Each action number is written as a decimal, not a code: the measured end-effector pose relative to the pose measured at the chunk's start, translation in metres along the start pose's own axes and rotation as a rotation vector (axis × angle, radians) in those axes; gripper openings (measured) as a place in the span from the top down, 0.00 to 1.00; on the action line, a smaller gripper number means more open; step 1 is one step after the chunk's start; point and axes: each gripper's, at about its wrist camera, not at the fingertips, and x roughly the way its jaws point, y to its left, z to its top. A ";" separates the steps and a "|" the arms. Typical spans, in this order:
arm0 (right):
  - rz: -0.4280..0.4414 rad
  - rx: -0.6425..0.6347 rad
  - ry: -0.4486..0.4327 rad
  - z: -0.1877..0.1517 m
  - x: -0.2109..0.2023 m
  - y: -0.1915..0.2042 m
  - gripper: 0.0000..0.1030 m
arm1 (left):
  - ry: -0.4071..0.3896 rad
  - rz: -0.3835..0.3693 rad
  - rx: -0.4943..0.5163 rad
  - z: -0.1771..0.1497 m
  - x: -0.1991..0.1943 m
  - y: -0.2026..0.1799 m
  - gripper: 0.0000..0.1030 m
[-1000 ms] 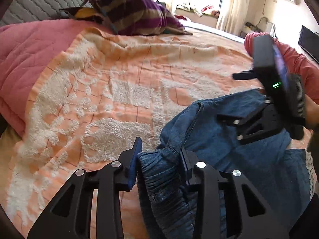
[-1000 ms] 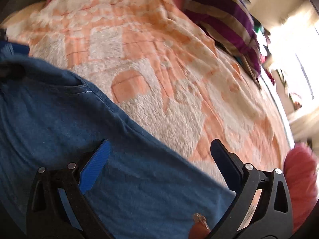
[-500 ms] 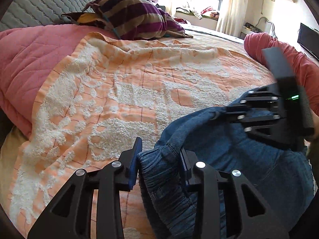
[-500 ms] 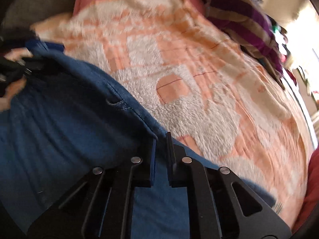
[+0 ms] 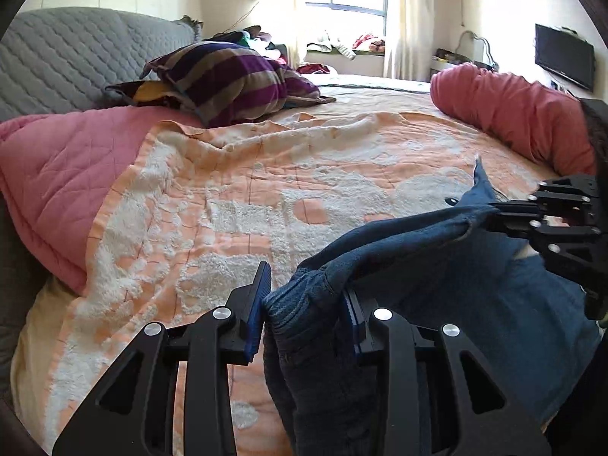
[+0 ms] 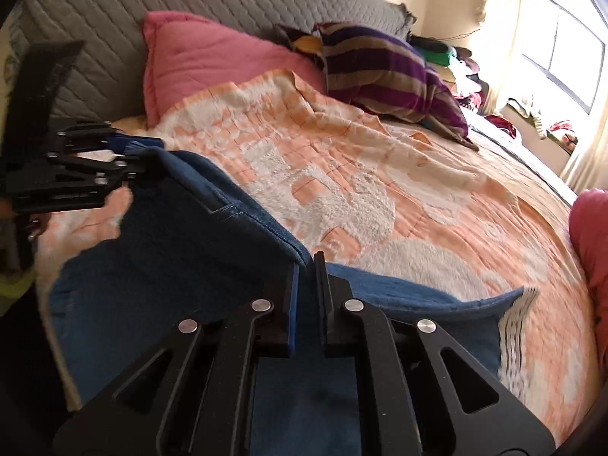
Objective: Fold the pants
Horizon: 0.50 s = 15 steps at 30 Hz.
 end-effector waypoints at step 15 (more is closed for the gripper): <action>0.037 0.014 -0.045 -0.095 -0.079 0.086 0.97 | 0.046 -0.027 0.058 -0.071 -0.058 -0.027 0.65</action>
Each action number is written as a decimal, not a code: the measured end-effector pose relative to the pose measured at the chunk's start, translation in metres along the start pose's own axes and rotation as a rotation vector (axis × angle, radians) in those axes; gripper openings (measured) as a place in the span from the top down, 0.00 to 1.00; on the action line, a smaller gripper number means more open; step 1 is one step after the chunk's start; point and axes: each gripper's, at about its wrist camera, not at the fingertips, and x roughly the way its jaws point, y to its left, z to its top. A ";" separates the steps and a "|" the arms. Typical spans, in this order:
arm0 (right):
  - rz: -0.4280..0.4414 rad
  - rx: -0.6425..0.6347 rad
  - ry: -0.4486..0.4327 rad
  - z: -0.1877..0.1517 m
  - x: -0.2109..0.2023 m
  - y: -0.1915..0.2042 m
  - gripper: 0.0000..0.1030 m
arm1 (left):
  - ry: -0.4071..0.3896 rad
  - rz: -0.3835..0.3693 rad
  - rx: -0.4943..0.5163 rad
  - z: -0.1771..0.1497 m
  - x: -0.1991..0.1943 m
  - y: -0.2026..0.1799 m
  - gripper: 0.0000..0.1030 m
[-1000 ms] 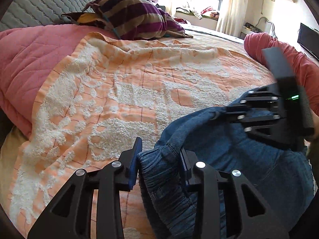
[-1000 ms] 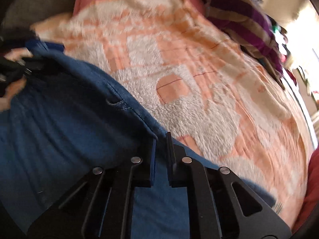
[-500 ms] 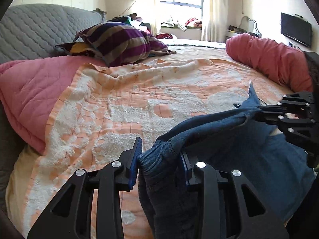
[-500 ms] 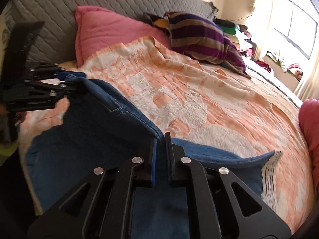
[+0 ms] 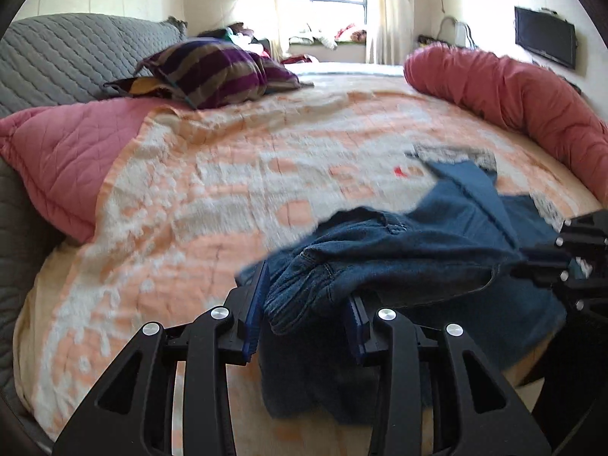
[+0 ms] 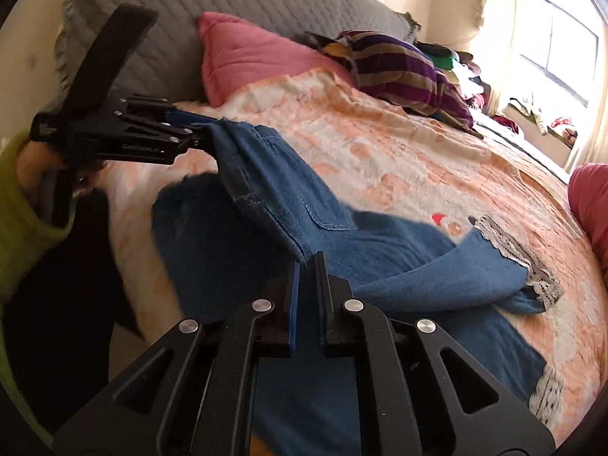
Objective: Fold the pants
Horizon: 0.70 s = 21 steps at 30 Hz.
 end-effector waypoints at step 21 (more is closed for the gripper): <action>0.075 -0.097 0.038 -0.031 0.005 0.049 0.97 | 0.133 0.099 -0.205 -0.048 -0.039 0.042 0.45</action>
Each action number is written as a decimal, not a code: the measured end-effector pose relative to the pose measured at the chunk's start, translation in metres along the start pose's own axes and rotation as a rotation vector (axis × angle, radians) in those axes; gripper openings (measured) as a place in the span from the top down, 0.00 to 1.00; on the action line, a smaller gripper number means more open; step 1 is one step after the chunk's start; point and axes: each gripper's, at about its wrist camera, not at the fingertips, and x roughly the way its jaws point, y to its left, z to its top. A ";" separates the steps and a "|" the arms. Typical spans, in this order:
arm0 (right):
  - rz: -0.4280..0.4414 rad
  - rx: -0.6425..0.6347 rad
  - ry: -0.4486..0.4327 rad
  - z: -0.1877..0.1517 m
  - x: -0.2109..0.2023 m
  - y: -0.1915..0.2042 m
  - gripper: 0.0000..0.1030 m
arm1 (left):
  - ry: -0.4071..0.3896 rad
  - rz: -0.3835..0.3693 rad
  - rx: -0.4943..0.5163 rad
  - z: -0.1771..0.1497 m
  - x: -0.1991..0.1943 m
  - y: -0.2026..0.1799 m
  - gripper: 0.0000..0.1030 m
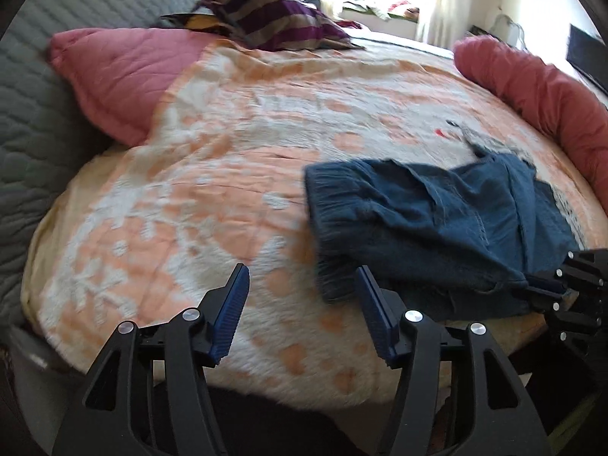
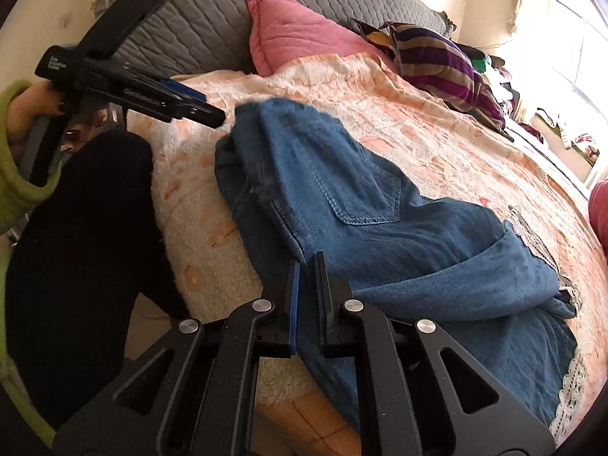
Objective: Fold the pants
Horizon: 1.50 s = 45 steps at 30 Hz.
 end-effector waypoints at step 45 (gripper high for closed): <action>0.079 0.253 -0.022 -0.006 -0.016 -0.050 0.64 | -0.025 -0.101 -0.012 0.019 0.007 -0.058 0.43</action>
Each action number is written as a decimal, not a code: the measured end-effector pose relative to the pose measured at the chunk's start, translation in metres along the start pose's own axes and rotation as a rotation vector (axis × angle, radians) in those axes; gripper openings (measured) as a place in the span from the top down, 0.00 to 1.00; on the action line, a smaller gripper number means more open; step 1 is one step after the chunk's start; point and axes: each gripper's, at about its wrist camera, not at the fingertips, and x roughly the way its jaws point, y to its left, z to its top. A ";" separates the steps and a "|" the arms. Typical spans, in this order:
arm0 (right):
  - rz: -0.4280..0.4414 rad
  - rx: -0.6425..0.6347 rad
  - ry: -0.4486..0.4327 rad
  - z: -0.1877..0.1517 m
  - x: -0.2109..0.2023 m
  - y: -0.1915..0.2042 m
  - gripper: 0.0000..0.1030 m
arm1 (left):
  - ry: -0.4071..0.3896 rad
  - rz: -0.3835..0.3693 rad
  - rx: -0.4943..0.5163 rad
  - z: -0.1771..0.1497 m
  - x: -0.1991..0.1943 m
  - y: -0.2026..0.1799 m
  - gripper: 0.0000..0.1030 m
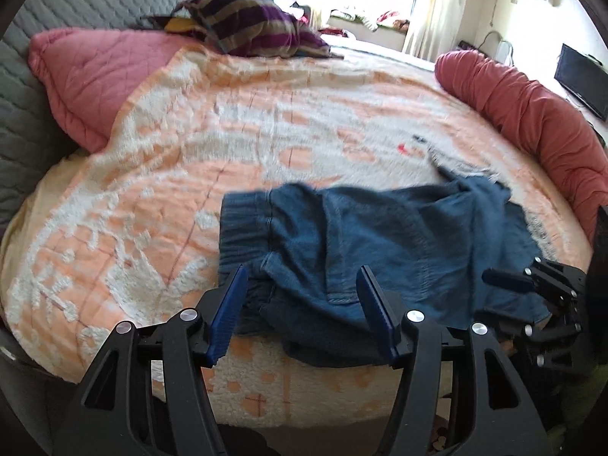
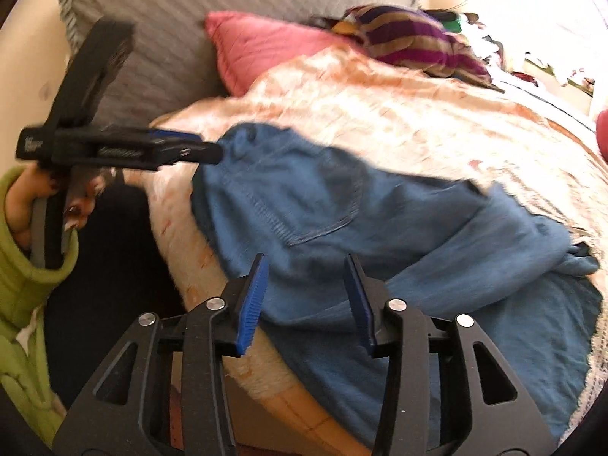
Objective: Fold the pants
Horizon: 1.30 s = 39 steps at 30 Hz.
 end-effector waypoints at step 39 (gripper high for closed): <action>-0.323 0.273 0.180 0.099 0.055 -0.189 0.25 | 0.184 -0.433 0.168 0.015 0.108 -0.155 0.70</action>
